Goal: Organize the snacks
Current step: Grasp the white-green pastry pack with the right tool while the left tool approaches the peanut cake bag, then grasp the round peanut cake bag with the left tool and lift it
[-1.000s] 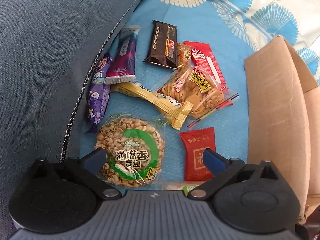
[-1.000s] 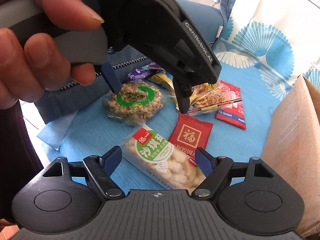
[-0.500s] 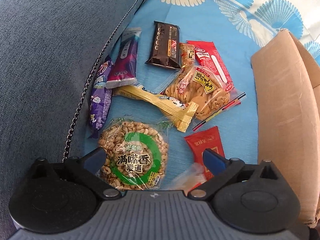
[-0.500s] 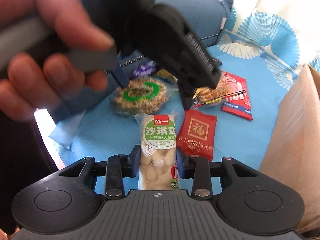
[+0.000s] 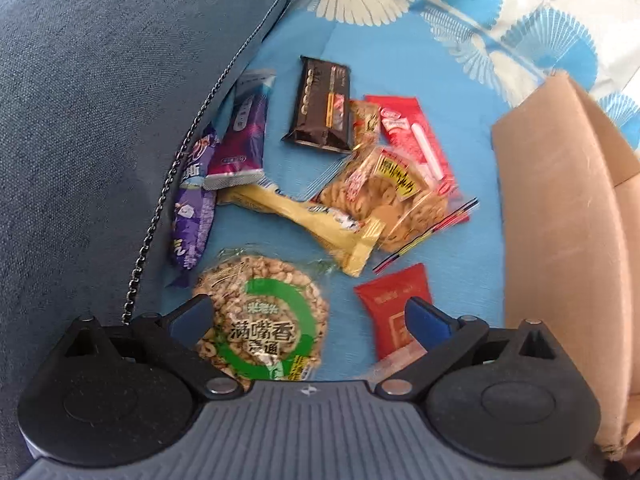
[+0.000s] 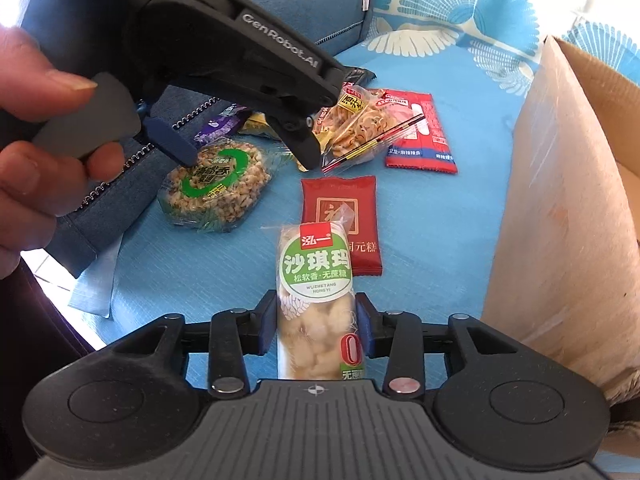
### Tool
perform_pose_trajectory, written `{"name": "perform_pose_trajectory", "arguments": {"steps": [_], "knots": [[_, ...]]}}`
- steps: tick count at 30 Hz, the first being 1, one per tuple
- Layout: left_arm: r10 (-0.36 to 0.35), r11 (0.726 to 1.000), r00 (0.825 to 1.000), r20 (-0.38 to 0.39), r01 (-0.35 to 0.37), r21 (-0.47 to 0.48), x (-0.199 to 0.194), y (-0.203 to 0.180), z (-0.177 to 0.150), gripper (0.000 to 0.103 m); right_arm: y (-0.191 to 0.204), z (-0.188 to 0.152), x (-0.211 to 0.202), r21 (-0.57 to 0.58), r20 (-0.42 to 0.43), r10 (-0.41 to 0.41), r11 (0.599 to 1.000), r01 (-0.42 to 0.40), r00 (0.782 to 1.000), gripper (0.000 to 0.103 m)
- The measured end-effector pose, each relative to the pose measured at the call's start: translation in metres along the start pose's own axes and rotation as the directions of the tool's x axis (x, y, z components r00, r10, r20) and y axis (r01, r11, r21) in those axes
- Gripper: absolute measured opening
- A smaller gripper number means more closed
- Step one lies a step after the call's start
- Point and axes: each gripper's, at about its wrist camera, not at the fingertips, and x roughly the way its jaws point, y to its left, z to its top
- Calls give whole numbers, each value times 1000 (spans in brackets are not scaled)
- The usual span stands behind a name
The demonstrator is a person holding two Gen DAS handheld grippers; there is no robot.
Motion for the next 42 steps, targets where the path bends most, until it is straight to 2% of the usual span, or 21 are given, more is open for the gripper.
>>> {"name": "perform_pose_trajectory", "arguments": {"steps": [4,11,13,15,16,20,22,24,26,28,31,32,35,42], "knots": [[61,998,998,-4,-61,32,4,-5,0,102,-2,-4,3,6,-12,10,1000,-10,1000,44],[182,979,983,-8,-181,92,19,-18,-3,102,-1,-5,5,-9,-20,5,1000,-5,1000,45],[209,973,978,-5,-208,97,22,-19,-2,97,-1,-5,5,-12,-21,4,1000,-4,1000,45],[242,966,970,0,-241,93,23,-19,-3,86,-1,-6,5,-11,-20,2,1000,-2,1000,43],[244,966,970,3,-243,89,22,-17,-2,85,-2,-6,4,-12,-19,2,1000,-2,1000,43],[230,966,972,45,-234,109,15,-19,-5,84,-3,-7,2,-5,-12,-1,1000,1,1000,40],[201,972,976,78,-209,107,8,-19,-5,84,-2,-6,1,0,-6,0,1000,0,1000,39],[146,983,986,78,-153,97,0,-17,-6,84,-1,-5,-1,7,2,5,1000,-5,1000,39],[58,995,998,29,-60,82,2,-15,-5,84,-1,-5,-1,7,3,9,1000,-9,1000,39],[6,998,1000,-5,-6,58,5,-12,-5,84,-1,-5,0,9,-9,13,1000,-13,1000,39],[-5,1000,1000,-8,5,16,4,-7,-3,90,0,-4,2,15,-16,15,1000,-15,1000,42],[-4,1000,1000,-8,4,-1,4,-5,-2,92,0,-4,2,18,-17,17,1000,-17,1000,47],[-14,999,1000,-28,13,-31,6,1,0,93,-2,-3,3,30,-19,21,999,-21,1000,49],[-10,1000,997,-79,10,1,14,-3,1,96,-1,-1,4,31,-21,23,999,-22,1000,50]]}}
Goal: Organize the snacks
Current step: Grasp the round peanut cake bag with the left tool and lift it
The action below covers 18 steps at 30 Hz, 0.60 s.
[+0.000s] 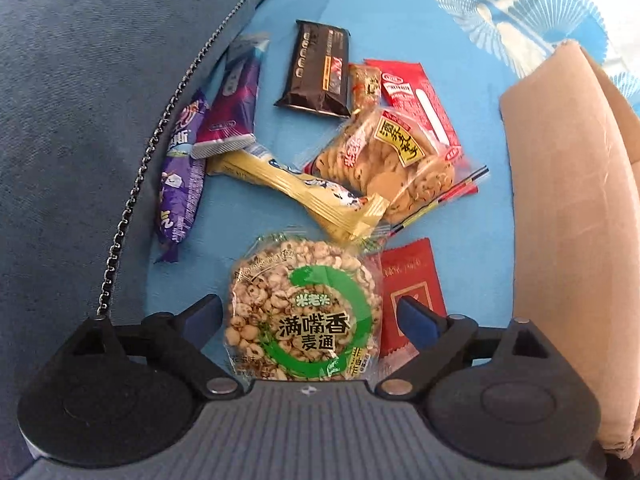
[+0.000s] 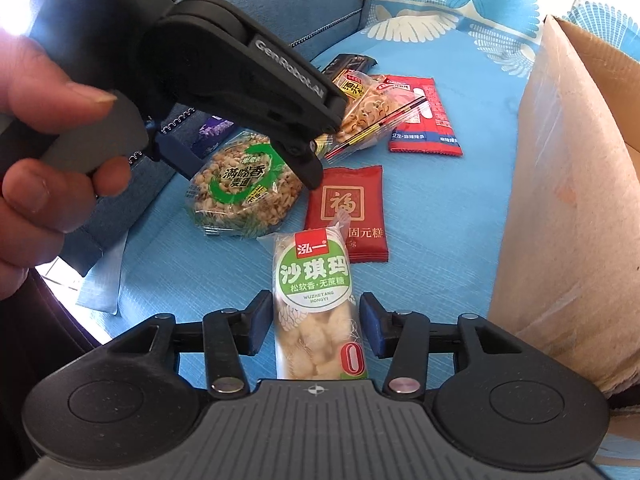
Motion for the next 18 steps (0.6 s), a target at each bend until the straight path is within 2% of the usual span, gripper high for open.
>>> {"name": "perform_pose_trajectory", "arguments": {"steps": [10,13,15,18], "knots": [[23,999,1000,-10,-23,30,8,-3,2,96,1,-1,-1,-8,5,-4,1000,5,1000,49],[32,999,999,-7,-32,34,9,-6,1,96,0,-1,-3,-5,13,-3,1000,3,1000,40],[35,999,999,-6,-35,36,10,-7,0,94,0,-1,-4,-5,18,-7,1000,7,1000,39],[33,999,999,4,-34,39,6,-4,-1,85,1,-1,-6,-3,30,-12,1000,12,999,38]]}}
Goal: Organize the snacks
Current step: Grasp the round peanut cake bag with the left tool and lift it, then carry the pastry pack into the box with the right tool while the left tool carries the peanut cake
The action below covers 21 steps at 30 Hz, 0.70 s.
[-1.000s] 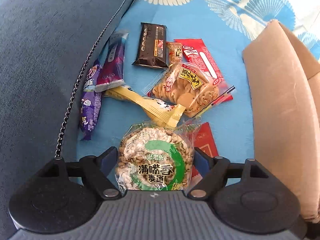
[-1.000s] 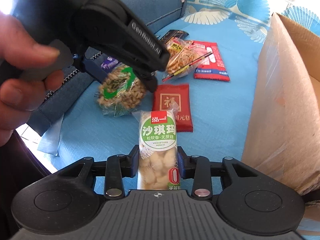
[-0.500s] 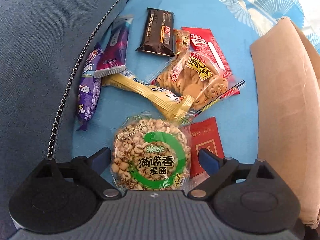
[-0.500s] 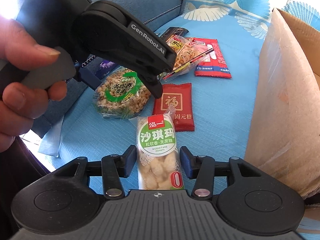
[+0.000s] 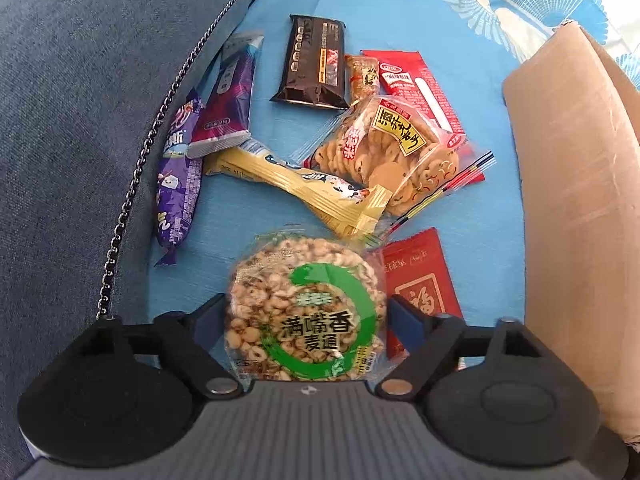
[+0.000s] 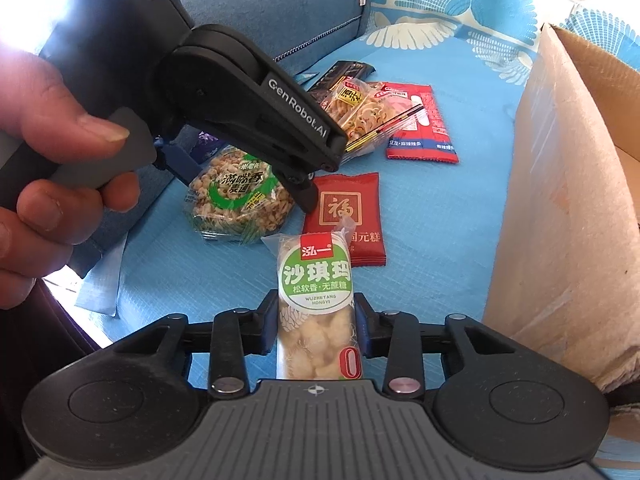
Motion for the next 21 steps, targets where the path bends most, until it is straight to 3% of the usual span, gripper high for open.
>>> {"name": "perform_pose_trajectory", "arguments": {"steps": [7,12,16,21], "knots": [[-15,1000,997,80,16,-18,-21,5,-4,84,1,2,-19,4,100,-19,1000,19,995,38],[-64,996,978,201,77,-54,-50,15,-8,84,3,9,-41,15,188,-39,999,37,981,38],[-85,991,955,284,110,-74,-74,20,-8,84,-3,15,-66,33,278,-53,998,46,959,38],[-93,990,922,376,124,-59,-96,11,-5,84,-20,28,-112,66,430,-65,997,41,900,38]]}}
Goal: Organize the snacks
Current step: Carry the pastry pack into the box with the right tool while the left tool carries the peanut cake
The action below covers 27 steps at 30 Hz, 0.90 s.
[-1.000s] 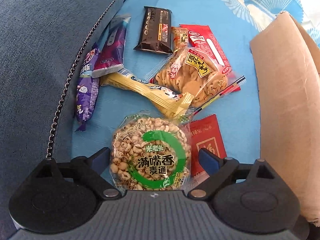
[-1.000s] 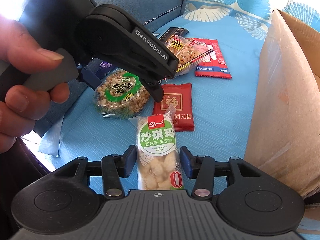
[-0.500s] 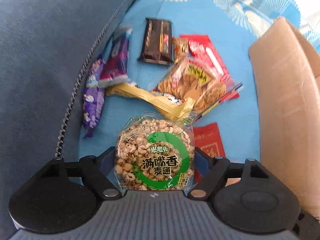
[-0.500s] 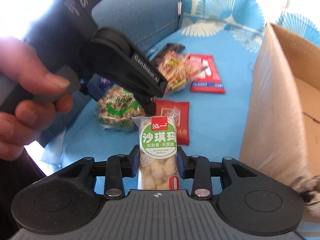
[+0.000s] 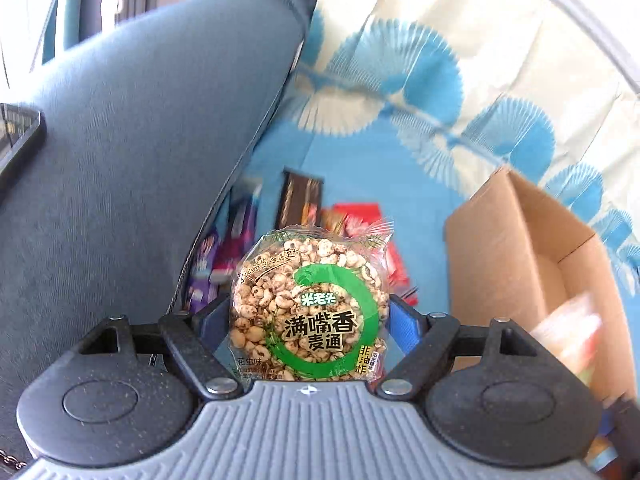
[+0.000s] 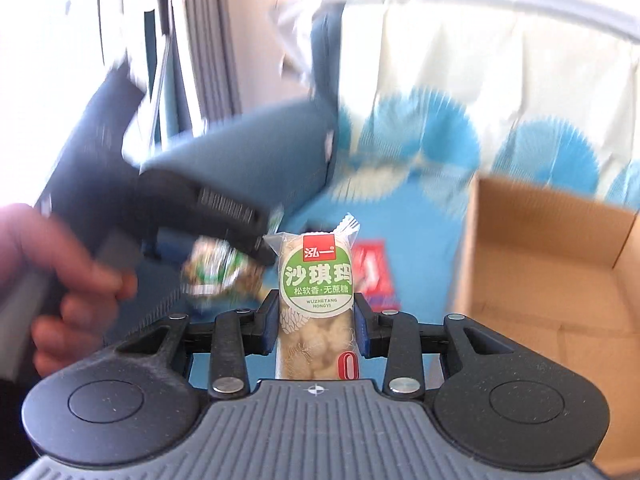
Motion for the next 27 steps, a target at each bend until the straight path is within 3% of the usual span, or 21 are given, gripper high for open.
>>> {"name": "perform_pose_trajectory", "arguments": {"steps": [5,9,12,16,21,27], "knots": [[-37,999,996,77,34,38,-15,-23,5,84,-41,41,-28,15,118,-48,999,46,992,38],[-84,994,989,125,75,82,-22,-48,2,84,-89,60,-35,26,161,-129,992,127,978,38],[-120,986,982,148,101,130,-22,-71,-1,84,-132,47,-32,108,154,-218,973,203,964,38],[-176,969,967,181,138,205,-21,-109,-8,84,-167,24,-32,184,73,-300,941,282,951,38],[-268,934,943,198,203,295,-23,-158,-19,84,-181,16,-40,179,59,-340,929,325,939,38],[-384,854,903,190,270,445,-25,-213,-44,84,-201,6,-53,154,38,-397,909,387,917,38]]}}
